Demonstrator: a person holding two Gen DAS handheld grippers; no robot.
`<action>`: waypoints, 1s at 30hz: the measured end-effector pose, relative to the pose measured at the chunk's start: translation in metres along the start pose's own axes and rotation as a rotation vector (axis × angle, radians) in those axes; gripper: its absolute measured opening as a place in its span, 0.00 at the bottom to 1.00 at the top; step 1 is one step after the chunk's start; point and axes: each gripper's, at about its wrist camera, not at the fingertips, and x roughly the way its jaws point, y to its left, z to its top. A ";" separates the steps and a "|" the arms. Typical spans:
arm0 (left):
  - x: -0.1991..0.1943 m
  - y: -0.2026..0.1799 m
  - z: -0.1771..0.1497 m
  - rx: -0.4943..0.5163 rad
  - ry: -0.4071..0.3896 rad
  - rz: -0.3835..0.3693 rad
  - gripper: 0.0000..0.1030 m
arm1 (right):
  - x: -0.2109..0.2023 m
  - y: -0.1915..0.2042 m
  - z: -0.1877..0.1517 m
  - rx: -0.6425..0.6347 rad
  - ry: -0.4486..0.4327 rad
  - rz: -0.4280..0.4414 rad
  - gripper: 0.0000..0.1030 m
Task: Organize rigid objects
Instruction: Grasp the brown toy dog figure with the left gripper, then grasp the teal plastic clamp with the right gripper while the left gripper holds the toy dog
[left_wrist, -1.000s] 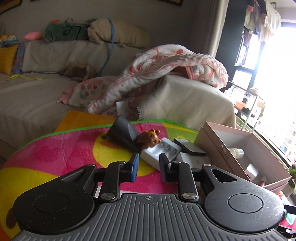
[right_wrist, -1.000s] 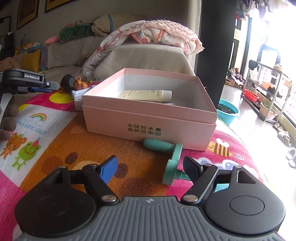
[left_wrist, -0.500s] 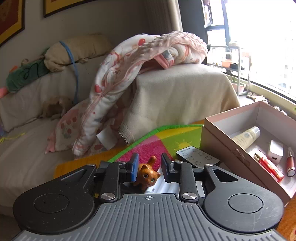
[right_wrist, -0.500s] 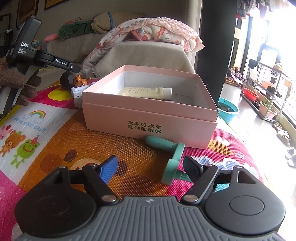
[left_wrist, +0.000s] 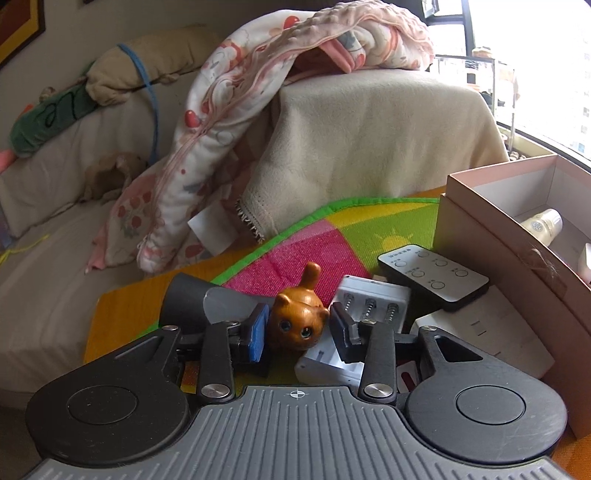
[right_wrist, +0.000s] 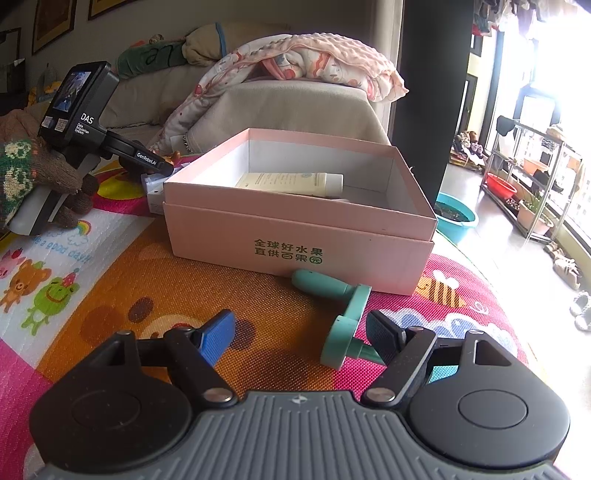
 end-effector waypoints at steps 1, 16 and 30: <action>0.000 0.000 -0.001 -0.002 -0.004 -0.002 0.41 | 0.000 0.000 0.000 0.000 0.000 0.000 0.76; -0.086 0.010 -0.030 -0.091 -0.159 -0.095 0.35 | 0.005 -0.001 0.000 0.009 0.022 -0.006 0.76; -0.177 -0.072 -0.119 -0.194 -0.098 -0.363 0.35 | 0.005 -0.001 0.001 0.010 0.025 -0.018 0.76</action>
